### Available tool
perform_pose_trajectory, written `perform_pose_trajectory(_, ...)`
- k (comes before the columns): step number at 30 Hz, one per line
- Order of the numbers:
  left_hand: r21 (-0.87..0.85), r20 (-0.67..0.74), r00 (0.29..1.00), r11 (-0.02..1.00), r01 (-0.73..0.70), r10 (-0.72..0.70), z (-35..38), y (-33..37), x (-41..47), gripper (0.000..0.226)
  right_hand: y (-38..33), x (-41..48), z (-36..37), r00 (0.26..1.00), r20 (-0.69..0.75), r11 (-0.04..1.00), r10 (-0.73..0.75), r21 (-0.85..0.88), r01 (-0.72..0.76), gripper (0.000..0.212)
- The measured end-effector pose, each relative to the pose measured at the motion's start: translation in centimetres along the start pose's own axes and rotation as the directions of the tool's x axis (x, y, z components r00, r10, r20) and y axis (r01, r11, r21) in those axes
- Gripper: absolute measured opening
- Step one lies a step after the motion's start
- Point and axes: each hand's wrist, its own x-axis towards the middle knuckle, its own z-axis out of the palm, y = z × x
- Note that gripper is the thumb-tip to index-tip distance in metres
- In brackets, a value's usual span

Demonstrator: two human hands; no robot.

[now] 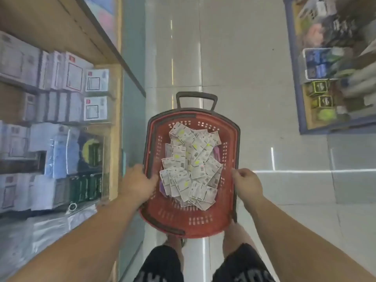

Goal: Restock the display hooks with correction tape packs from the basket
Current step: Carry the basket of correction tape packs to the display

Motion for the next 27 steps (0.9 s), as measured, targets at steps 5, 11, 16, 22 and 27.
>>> perform_pose_trajectory(5,-0.148,-0.097,0.986,0.982,0.118,-0.133,3.5,0.2,4.5,0.086,2.4,5.1,3.3,0.986,-0.111,0.985,0.126,0.133,-0.110,0.045)
perform_pose_trajectory(11,-0.307,0.032,0.976,0.927,0.215,-0.216,6.3,-1.9,10.1,0.077,5.7,8.8,6.2,0.973,-0.180,0.988,0.142,0.081,-0.129,0.042)
perform_pose_trajectory(16,-0.377,0.065,0.971,0.896,0.236,-0.228,8.3,-2.6,11.6,0.032,6.8,9.4,7.7,0.989,-0.097,0.988,0.109,0.120,-0.097,0.028)
perform_pose_trajectory(22,-0.511,0.043,0.965,0.824,0.244,-0.259,8.5,-3.4,11.5,0.035,6.9,9.7,7.8,0.988,-0.098,0.984,0.123,0.143,-0.108,0.031)
perform_pose_trajectory(27,-0.597,0.132,0.946,0.739,0.314,-0.295,7.9,-3.0,10.6,0.038,6.0,10.1,6.6,0.984,-0.115,0.982,0.135,0.149,-0.117,0.033)
